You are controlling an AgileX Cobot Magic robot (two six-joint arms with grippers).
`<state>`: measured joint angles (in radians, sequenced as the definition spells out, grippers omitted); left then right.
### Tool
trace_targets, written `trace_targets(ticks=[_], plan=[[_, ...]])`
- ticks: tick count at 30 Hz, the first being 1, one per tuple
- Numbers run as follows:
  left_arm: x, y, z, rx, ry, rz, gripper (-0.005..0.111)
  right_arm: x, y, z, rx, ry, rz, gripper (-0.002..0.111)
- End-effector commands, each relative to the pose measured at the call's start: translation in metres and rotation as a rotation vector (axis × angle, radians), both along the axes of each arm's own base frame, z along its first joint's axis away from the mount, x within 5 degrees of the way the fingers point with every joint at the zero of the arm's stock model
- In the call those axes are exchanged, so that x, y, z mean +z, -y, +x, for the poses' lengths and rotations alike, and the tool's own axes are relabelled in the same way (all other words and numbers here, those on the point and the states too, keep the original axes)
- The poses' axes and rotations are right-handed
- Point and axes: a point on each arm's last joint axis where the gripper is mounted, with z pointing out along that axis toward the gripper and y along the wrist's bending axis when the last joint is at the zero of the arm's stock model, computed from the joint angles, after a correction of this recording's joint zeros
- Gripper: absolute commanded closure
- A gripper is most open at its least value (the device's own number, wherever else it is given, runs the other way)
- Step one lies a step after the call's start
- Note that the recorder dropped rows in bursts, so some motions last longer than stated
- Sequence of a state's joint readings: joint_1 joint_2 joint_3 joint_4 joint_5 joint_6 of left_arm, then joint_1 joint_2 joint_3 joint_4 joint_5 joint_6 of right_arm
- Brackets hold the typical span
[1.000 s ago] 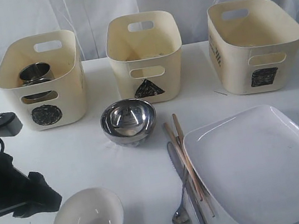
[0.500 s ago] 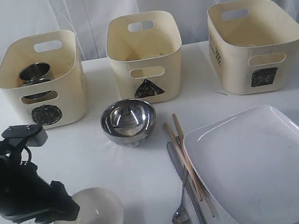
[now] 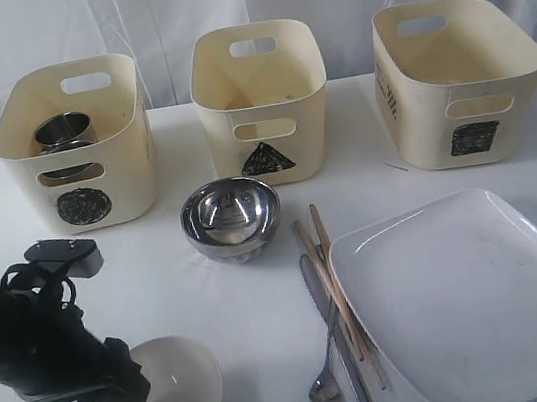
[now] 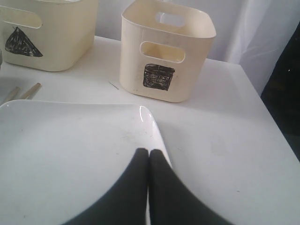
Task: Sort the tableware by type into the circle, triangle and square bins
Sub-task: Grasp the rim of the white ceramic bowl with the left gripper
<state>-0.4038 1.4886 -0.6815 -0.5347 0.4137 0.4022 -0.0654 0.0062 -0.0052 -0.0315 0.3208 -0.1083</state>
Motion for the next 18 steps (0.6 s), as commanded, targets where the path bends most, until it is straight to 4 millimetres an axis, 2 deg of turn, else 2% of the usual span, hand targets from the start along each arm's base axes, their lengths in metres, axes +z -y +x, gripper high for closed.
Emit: trace_targets(ticks=[1, 8, 10, 12, 18], plan=[[-0.0089, 0.0013, -0.0028, -0.009, -0.052, 0.008, 0.042, -0.0007, 0.0002, -0.0001, -0.002, 0.008, -0.008, 0.108], [-0.0156, 0.0017, -0.0005, -0.015, -0.061, 0.021, 0.043, -0.0007, 0.0002, -0.0001, -0.002, 0.008, -0.008, 0.108], [-0.0156, 0.0016, -0.0003, -0.013, -0.058, 0.021, 0.047, -0.0007, 0.0002, -0.0001, -0.002, 0.008, -0.008, 0.108], [-0.0156, 0.0016, 0.0004, -0.01, -0.051, 0.022, 0.055, -0.0007, 0.0002, -0.0001, -0.002, 0.008, -0.008, 0.108], [-0.0154, 0.0013, 0.0037, -0.004, -0.014, 0.025, 0.092, -0.0007, 0.0002, -0.0001, -0.002, 0.008, -0.008, 0.108]])
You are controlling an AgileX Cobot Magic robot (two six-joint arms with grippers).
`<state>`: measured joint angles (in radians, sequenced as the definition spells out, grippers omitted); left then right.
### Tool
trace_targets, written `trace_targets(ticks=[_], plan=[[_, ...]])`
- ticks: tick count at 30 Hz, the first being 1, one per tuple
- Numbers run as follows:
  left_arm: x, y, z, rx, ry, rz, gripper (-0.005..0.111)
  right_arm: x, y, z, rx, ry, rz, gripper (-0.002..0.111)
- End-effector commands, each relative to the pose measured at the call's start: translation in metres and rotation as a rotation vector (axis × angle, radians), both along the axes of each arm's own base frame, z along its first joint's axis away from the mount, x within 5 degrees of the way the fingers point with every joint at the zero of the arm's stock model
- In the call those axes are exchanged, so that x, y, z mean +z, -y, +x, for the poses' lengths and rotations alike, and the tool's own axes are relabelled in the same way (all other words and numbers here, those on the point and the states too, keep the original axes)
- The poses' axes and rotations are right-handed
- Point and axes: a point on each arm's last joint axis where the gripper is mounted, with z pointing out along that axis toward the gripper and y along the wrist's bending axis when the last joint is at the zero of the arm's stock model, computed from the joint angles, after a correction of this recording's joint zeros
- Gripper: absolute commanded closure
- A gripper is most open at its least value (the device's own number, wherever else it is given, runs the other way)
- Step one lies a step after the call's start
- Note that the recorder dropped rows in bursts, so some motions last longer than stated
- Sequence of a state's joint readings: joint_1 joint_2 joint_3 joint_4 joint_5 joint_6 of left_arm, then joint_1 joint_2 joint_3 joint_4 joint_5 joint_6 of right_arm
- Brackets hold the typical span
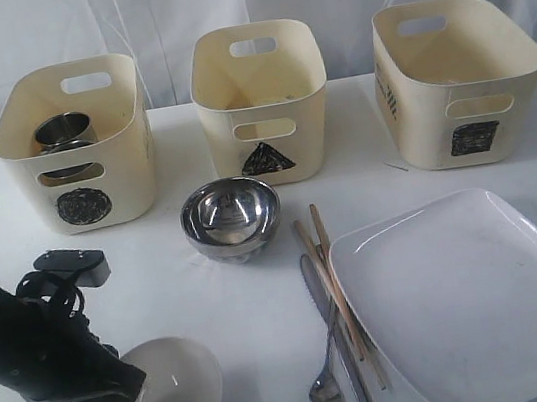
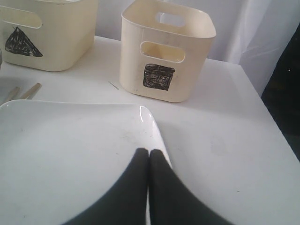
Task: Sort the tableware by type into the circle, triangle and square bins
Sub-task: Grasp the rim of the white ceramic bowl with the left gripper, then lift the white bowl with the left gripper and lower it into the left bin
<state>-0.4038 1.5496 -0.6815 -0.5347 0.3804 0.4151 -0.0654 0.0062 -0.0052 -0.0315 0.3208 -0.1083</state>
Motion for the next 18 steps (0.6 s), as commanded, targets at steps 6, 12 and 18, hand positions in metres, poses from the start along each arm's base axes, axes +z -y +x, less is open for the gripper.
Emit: trace_targets(ticks=[6, 12, 18], plan=[[0.005, 0.002, 0.003, -0.018, 0.05, -0.007, 0.107, -0.001, 0.0, 0.0, -0.002, 0.008, -0.008, 0.108], [0.058, 0.004, 0.011, -0.032, 0.249, -0.074, 0.107, -0.001, 0.0, 0.0, -0.002, 0.008, -0.008, 0.108], [0.135, -0.011, 0.037, 0.043, 0.582, -0.116, 0.107, -0.001, 0.0, 0.0, -0.002, 0.008, -0.008, 0.108]])
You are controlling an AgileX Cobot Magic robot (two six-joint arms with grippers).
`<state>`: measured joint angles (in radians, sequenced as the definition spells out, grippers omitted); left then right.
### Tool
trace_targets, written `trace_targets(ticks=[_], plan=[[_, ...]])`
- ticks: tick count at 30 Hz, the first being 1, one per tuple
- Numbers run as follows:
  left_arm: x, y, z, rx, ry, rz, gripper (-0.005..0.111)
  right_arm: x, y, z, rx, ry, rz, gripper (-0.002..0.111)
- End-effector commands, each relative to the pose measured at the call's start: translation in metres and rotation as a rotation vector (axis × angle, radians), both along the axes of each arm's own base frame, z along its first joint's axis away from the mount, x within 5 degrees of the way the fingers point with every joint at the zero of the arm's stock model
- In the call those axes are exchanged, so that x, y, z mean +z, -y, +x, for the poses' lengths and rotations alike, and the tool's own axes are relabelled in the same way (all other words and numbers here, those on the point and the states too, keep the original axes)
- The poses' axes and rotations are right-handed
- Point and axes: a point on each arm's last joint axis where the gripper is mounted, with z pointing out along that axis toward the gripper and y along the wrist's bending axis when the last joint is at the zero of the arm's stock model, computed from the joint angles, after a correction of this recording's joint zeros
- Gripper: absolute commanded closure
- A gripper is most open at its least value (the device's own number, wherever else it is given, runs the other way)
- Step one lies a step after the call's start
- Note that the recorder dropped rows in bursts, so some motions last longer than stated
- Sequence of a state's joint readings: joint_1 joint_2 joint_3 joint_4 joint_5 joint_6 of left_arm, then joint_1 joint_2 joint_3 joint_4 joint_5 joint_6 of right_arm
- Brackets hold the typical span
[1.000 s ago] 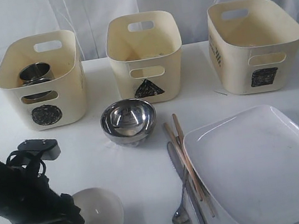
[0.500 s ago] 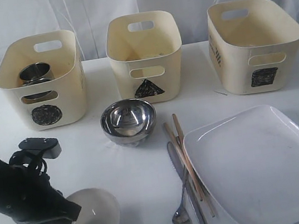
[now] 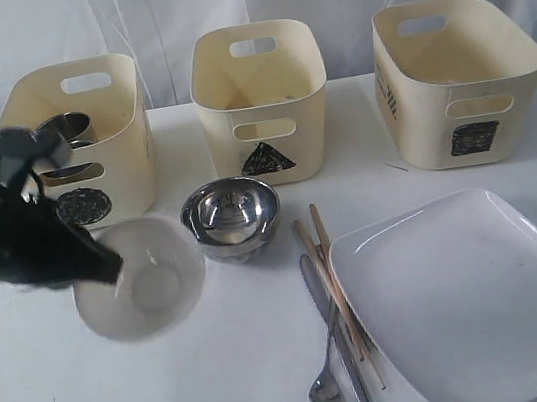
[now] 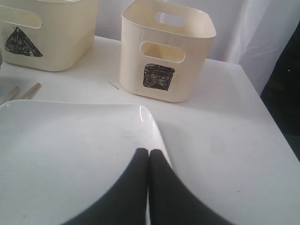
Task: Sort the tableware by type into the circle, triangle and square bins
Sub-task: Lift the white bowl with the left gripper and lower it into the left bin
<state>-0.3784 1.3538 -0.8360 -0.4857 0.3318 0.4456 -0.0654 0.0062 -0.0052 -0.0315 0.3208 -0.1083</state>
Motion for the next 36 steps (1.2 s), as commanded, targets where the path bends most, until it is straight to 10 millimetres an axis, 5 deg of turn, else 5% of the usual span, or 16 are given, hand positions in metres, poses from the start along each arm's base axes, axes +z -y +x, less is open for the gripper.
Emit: trace_targets(ticks=[1, 7, 13, 18, 23, 30, 36], plan=[[0.057, -0.011, 0.021, 0.071, 0.237, -0.046, 0.107, -0.001, 0.0, 0.0, -0.002, 0.008, -0.008, 0.108], [0.106, -0.028, 0.064, 0.166, 0.433, -0.041, 0.107, -0.001, 0.0, 0.0, -0.002, 0.008, -0.008, 0.108], [0.118, -0.045, 0.129, 0.25, 0.48, -0.03, 0.107, -0.001, 0.0, 0.0, -0.002, 0.008, -0.008, 0.108], [0.095, -0.04, 0.195, 0.224, 0.478, 0.043, 0.107, -0.001, 0.0, 0.0, -0.002, 0.008, -0.008, 0.108], [0.045, -0.032, 0.256, 0.206, 0.444, 0.088, 0.107, -0.001, 0.0, 0.0, -0.002, 0.008, -0.008, 0.108], [-0.002, -0.046, 0.287, 0.226, 0.387, 0.127, 0.107, -0.001, 0.0, 0.0, -0.002, 0.008, -0.008, 0.108], [-0.006, -0.048, 0.288, 0.23, 0.378, 0.127, 0.107, -0.001, 0.0, 0.0, -0.002, 0.008, -0.008, 0.108]])
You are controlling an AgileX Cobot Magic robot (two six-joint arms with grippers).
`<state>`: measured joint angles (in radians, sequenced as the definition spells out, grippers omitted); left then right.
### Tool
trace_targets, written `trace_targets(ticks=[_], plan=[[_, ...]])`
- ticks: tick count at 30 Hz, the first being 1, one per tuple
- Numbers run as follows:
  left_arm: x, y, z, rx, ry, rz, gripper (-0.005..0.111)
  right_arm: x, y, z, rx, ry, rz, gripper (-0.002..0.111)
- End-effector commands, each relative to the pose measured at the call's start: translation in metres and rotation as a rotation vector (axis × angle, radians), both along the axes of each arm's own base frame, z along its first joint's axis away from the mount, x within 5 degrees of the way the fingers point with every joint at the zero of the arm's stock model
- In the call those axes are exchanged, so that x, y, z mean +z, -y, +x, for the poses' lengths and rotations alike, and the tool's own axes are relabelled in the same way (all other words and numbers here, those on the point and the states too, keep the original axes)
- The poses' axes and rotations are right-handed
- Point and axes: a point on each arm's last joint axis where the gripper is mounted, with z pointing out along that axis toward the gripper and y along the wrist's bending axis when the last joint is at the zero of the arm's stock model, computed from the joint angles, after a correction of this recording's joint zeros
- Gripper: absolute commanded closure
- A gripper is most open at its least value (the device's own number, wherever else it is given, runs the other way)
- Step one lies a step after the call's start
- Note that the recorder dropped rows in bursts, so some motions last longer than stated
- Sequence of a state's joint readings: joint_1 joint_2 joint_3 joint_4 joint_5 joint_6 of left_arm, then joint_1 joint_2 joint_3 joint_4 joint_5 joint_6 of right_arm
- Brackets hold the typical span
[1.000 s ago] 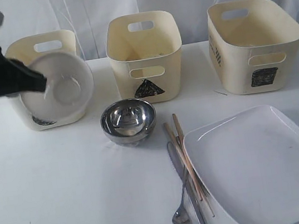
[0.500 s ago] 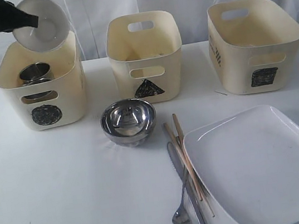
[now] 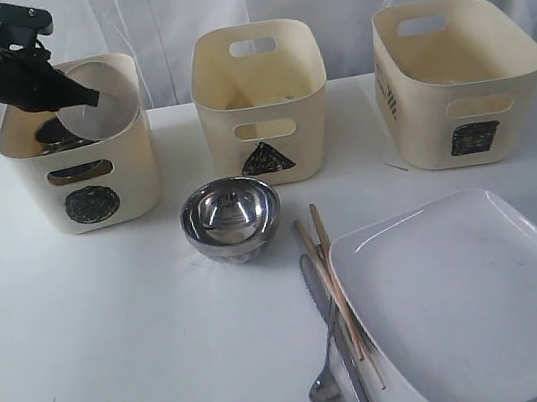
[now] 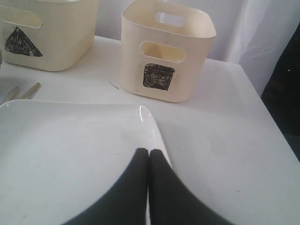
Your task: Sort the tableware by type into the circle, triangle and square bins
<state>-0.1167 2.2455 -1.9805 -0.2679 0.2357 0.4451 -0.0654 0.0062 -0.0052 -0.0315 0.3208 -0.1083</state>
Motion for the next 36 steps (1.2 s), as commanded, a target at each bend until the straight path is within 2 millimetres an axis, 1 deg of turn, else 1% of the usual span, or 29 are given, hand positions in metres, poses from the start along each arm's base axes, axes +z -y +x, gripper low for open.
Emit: trace_targets(ticks=[1, 3, 5, 7, 8, 9, 10, 11, 12, 13, 15, 16, 20, 21, 22, 23, 25, 28, 32, 36], plan=[[0.002, -0.002, 0.0, 0.003, -0.004, -0.005, 0.107, -0.001, 0.0, 0.0, -0.002, 0.008, -0.008, 0.108], [0.002, -0.002, 0.0, 0.002, -0.006, -0.005, 0.106, -0.001, 0.0, 0.0, -0.002, 0.008, -0.008, 0.108], [0.002, -0.002, 0.0, 0.004, -0.007, -0.014, 0.099, -0.001, 0.0, 0.0, -0.002, 0.008, -0.008, 0.108], [0.002, -0.002, 0.0, 0.007, -0.008, -0.023, 0.086, -0.001, 0.0, 0.0, -0.002, 0.008, -0.008, 0.108], [0.003, -0.001, 0.0, 0.015, -0.01, -0.044, 0.071, -0.001, 0.0, 0.0, -0.002, 0.008, -0.008, 0.108], [0.004, -0.001, 0.0, 0.023, -0.012, -0.063, 0.065, -0.001, 0.0, 0.0, -0.002, 0.008, -0.008, 0.108], [0.011, 0.0, -0.002, 0.028, -0.006, -0.092, 0.056, -0.001, 0.0, 0.0, -0.002, 0.008, -0.008, 0.108], [0.016, 0.0, -0.003, 0.026, -0.002, -0.095, 0.055, -0.001, 0.0, 0.0, -0.002, 0.008, -0.008, 0.108], [0.028, 0.0, -0.008, 0.019, 0.006, -0.099, 0.056, -0.001, 0.0, 0.0, -0.002, 0.008, -0.008, 0.108], [0.034, 0.0, -0.01, 0.016, 0.011, -0.1, 0.056, -0.001, 0.0, 0.0, -0.002, 0.008, -0.008, 0.108], [0.061, 0.001, -0.023, -0.01, 0.011, -0.103, 0.058, -0.001, 0.0, 0.0, -0.002, 0.008, -0.008, 0.108], [0.069, 0.001, -0.028, -0.021, 0.003, -0.103, 0.058, -0.001, 0.0, 0.0, -0.002, 0.008, -0.008, 0.108], [0.104, 0.004, -0.058, -0.081, -0.078, -0.131, 0.058, -0.001, 0.0, 0.0, -0.002, 0.008, -0.008, 0.108], [0.115, 0.009, -0.069, -0.132, -0.099, -0.171, 0.058, -0.001, 0.0, 0.0, -0.002, 0.008, -0.008, 0.108], [0.121, 0.012, -0.075, -0.167, -0.108, -0.201, 0.058, -0.001, 0.0, 0.0, -0.002, 0.008, -0.008, 0.108], [0.127, 0.016, -0.086, -0.217, -0.126, -0.227, 0.058, -0.001, 0.0, 0.0, -0.002, 0.008, -0.008, 0.108], [0.131, 0.022, -0.098, -0.256, -0.155, -0.238, 0.058, -0.001, 0.0, 0.0, -0.002, 0.008, -0.008, 0.108], [0.129, 0.03, -0.115, -0.297, -0.198, -0.225, 0.058, -0.001, 0.0, 0.0, -0.002, 0.008, -0.008, 0.108], [0.127, 0.031, -0.135, -0.293, -0.223, -0.25, 0.059, -0.001, 0.0, 0.0, -0.002, 0.008, -0.008, 0.108], [0.121, 0.028, -0.158, -0.289, -0.253, -0.273, 0.061, -0.001, 0.0, 0.0, -0.002, 0.008, -0.008, 0.108]])
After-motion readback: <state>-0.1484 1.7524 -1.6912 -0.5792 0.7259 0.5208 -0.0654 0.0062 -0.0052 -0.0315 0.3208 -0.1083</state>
